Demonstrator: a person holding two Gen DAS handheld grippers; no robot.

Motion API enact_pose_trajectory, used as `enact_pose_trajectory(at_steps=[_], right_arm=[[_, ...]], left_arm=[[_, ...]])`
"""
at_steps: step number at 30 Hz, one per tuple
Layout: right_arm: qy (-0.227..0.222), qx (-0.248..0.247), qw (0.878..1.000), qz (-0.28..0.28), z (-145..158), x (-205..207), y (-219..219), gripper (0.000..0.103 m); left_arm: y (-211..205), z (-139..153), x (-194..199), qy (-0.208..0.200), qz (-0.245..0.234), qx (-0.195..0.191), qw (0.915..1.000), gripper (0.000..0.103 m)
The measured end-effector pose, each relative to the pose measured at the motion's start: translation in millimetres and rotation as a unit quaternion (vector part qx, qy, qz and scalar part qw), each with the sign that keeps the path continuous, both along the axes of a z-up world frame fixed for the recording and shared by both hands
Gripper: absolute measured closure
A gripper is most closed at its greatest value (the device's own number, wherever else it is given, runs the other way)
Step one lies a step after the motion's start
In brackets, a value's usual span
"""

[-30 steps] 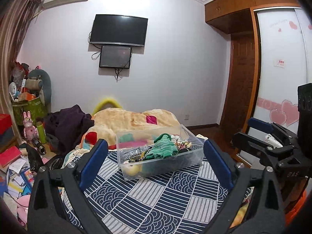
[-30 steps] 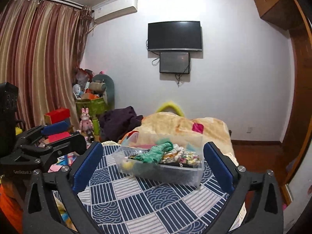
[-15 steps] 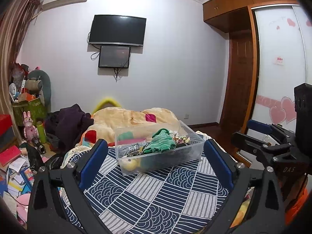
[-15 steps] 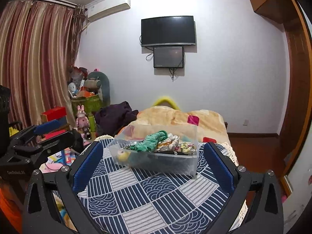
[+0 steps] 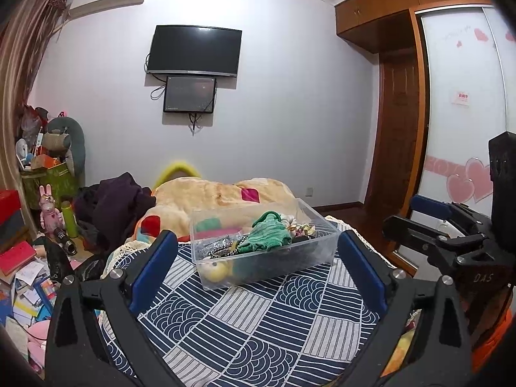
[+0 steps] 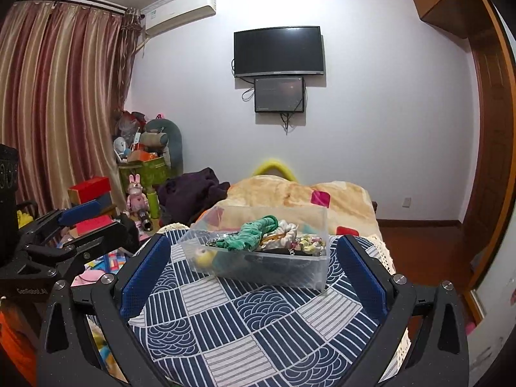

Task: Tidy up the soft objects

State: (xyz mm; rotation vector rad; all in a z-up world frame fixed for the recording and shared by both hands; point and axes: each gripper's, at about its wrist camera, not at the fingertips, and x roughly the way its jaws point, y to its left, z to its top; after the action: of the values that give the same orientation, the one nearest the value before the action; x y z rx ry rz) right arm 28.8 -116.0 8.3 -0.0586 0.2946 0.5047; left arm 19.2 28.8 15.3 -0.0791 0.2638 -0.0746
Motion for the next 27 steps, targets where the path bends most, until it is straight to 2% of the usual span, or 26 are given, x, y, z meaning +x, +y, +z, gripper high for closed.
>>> enact_pose_trajectory(at_steps=[27], right_arm=[[0.001,0.001,1.0,0.0,-0.1,-0.4,0.2,0.0]], left_arm=[[-2.7,0.6,-3.1,-0.008,-0.003,-0.001,1.0,0.002]])
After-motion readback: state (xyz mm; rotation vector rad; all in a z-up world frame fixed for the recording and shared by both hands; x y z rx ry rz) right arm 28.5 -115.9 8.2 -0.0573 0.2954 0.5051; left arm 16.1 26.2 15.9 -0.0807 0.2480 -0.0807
